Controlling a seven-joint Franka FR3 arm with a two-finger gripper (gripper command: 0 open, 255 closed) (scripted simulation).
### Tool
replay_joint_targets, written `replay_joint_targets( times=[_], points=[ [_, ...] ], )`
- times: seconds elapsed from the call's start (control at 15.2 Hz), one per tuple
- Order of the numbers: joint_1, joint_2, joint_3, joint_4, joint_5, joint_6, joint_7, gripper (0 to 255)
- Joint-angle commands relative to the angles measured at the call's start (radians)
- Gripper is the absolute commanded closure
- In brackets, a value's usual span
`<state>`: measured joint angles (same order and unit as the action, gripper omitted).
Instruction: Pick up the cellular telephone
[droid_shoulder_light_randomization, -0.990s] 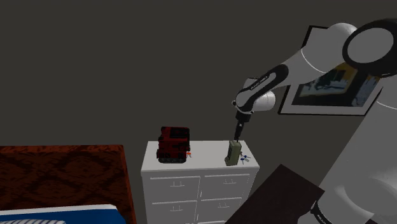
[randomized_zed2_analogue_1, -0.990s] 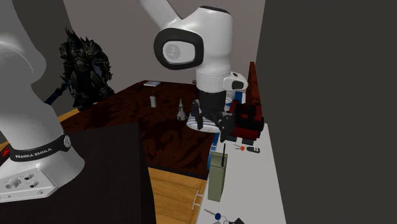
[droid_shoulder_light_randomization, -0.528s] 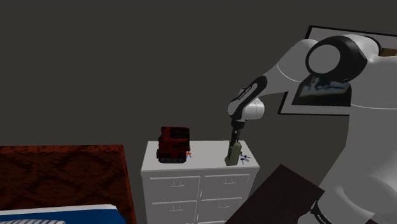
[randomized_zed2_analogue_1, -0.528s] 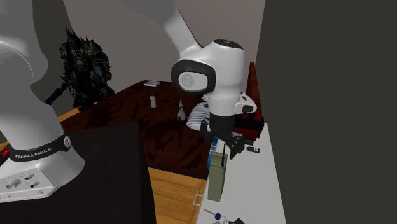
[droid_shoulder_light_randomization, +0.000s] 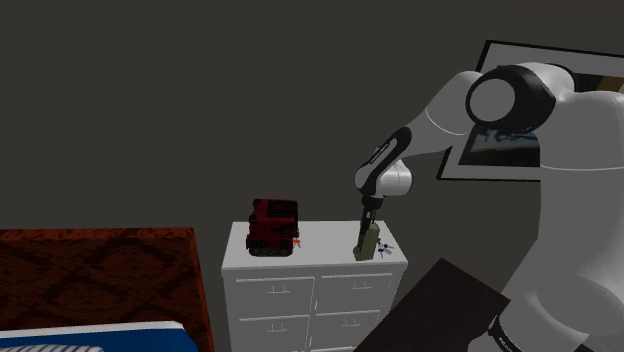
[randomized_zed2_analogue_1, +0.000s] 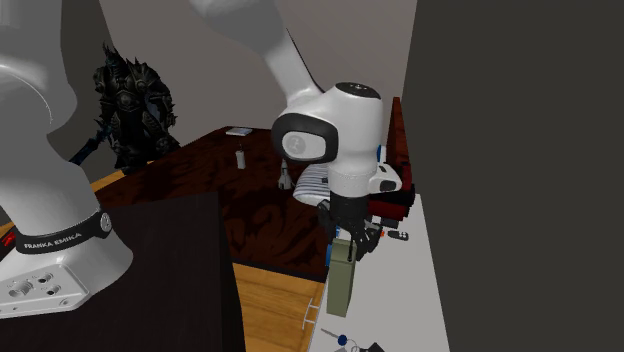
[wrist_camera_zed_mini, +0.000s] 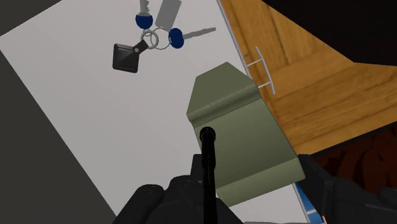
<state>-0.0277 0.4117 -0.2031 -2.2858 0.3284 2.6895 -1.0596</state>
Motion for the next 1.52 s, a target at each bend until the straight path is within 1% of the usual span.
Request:
replay_joint_targets(
  times=[0.0,0.53,1.45],
  points=[
    [0.0,0.002,0.001,0.0,0.001,0.002,0.0,255],
    [-0.001,0.001,0.0,0.0,0.001,0.001,-0.001,255],
    [0.045,-0.174,-0.066,-0.015,-0.109,-0.152,0.086,255]
  ],
)
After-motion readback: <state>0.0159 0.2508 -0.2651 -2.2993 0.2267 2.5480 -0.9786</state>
